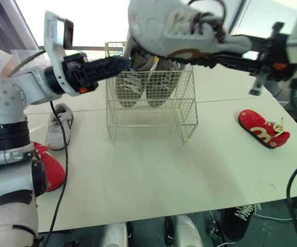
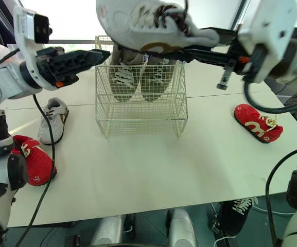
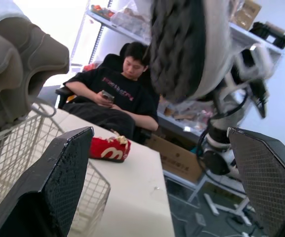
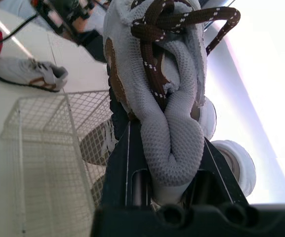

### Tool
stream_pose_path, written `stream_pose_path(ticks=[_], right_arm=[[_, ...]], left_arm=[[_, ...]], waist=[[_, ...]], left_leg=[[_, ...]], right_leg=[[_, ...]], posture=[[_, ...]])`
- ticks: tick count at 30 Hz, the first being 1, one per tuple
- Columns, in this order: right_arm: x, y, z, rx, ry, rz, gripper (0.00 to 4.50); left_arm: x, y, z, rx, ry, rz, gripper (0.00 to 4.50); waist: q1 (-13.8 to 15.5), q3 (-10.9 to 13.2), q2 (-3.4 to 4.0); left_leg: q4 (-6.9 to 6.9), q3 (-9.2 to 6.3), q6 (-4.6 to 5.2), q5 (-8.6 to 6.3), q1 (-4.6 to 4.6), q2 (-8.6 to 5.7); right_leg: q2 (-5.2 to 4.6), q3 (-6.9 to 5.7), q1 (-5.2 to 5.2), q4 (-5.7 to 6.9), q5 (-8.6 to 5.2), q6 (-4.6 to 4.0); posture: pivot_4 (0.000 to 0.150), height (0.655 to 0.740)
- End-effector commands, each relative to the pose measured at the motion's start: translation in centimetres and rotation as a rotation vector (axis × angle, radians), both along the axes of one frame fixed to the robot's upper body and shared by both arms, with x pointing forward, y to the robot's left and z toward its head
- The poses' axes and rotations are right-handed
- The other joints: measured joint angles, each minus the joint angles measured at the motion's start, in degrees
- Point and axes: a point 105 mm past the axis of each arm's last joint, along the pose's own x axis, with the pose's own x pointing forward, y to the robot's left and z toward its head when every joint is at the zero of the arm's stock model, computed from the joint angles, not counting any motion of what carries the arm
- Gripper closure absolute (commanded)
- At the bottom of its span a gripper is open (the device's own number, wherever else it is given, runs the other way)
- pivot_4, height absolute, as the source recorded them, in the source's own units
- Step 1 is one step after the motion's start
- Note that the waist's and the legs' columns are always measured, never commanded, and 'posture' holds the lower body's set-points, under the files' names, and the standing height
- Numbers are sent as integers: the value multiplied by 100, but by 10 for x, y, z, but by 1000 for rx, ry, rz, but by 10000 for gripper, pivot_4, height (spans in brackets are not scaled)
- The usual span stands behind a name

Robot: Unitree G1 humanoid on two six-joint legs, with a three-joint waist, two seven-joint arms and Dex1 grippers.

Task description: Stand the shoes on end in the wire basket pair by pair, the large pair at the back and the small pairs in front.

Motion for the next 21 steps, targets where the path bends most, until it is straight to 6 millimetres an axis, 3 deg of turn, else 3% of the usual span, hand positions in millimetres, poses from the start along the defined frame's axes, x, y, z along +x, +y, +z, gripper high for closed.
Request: stream_pose_path(ticks=[1,12,15,20,21], right_arm=[[-4,5,3,-61,-100,16,42685],[-7,29,-9,-128,-112,122,42685],[-8,30,-9,-134,-110,130,42760],[-6,27,-6,-126,-86,120,42760],[-6,26,-6,-118,-68,116,37965]], left_arm=[[-8,3,13,-26,-35,-29,0],[-3,-4,8,6,-29,-21,0],[1,-4,6,5,-17,-11,7858],[0,-7,-3,6,3,-22,33080],[0,-7,-5,-2,13,-21,37828]], waist=[[-1,0,0],[5,0,0],[3,0,0],[5,0,0],[3,0,0]], left_leg=[[-2,0,0,0,-1,0],[-1,1,-4,4,-1,0],[-1,1,-4,4,-1,1],[-1,1,-5,4,-1,0],[-1,1,-5,4,-1,1]], right_leg=[[0,0,-3,1,0,0],[1,0,-3,3,2,3],[1,0,-4,4,3,4],[1,0,-4,4,3,4],[1,0,-4,5,3,4]], posture=[[1500,7400],[1500,7400],[1500,7400],[1500,7400],[1500,7400]])
